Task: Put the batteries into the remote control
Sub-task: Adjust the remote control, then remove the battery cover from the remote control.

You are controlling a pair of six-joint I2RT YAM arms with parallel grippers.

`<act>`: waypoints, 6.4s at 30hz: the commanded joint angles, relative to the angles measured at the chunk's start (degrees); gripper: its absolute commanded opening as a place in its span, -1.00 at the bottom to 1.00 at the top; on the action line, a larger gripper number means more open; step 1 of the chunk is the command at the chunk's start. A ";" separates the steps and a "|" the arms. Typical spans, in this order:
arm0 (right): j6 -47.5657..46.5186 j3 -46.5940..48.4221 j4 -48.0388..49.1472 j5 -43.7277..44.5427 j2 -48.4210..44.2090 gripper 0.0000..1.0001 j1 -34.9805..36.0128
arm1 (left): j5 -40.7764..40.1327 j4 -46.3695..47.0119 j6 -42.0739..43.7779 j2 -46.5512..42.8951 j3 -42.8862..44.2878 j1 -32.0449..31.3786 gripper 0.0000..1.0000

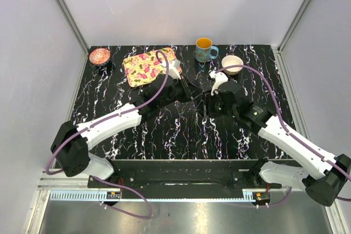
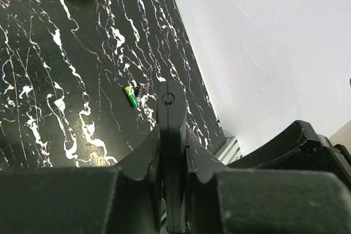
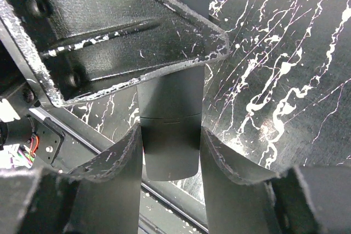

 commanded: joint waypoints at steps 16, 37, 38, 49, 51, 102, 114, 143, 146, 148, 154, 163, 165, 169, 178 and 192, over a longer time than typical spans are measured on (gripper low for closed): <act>11.63 -1.88 6.90 5.45 -12.31 0.81 0.46 | 14.83 34.91 -8.80 -15.04 -21.53 16.87 -1.00; 26.40 -6.37 28.63 -15.04 1.30 0.87 -0.42 | 1.22 42.40 1.65 -25.77 -32.62 12.57 -1.00; 26.66 -6.54 30.02 -15.65 1.83 0.86 -0.42 | 1.04 42.49 1.48 -25.68 -32.80 12.48 -1.00; 30.79 -7.60 38.55 -20.30 6.05 0.54 -1.12 | -1.43 41.53 1.39 -25.68 -33.15 11.69 -1.00; 31.50 -7.78 39.17 -20.49 6.75 0.46 -1.30 | -1.51 41.53 1.47 -25.68 -33.24 11.69 -1.00; 46.97 -15.42 59.56 -31.03 11.15 0.08 -4.99 | -6.87 46.19 1.91 -25.94 -34.99 8.53 -1.00; 48.29 -16.39 60.62 -31.47 11.77 -0.20 -4.99 | -7.49 46.27 2.79 -26.21 -34.82 7.91 -1.00; 5.14 8.21 -5.27 -6.20 2.80 0.75 -1.04 | 6.73 36.24 -12.22 -17.34 -31.39 15.99 -1.00; 3.29 8.39 -7.40 -1.00 2.80 0.72 3.09 | 10.61 40.82 -16.97 -12.95 -30.69 16.61 -1.00; 2.76 8.83 -8.19 1.13 3.85 0.68 5.54 | 12.81 40.56 -18.65 -10.32 -28.85 16.52 -1.00; 2.15 11.38 -8.81 6.31 6.84 0.74 9.34 | 14.40 38.63 -19.80 -7.58 -26.04 16.52 -1.00; 0.39 14.81 -8.72 9.57 12.81 0.72 11.62 | 15.19 36.34 -19.35 -8.01 -25.85 16.44 -1.00; -0.05 14.99 -8.46 9.31 13.70 0.70 11.71 | 15.19 36.25 -19.35 -8.19 -25.94 16.35 -1.00; -0.40 15.08 -8.37 8.52 14.75 0.59 11.71 | 15.45 36.17 -19.27 -8.45 -25.85 16.35 -1.00; -0.32 14.11 -7.41 7.90 14.23 0.20 11.71 | 15.45 36.60 -19.44 -8.28 -25.94 16.17 -1.00; -0.67 13.49 -7.14 5.79 14.40 -0.18 11.71 | 15.54 36.96 -19.53 -8.72 -26.47 16.08 -1.00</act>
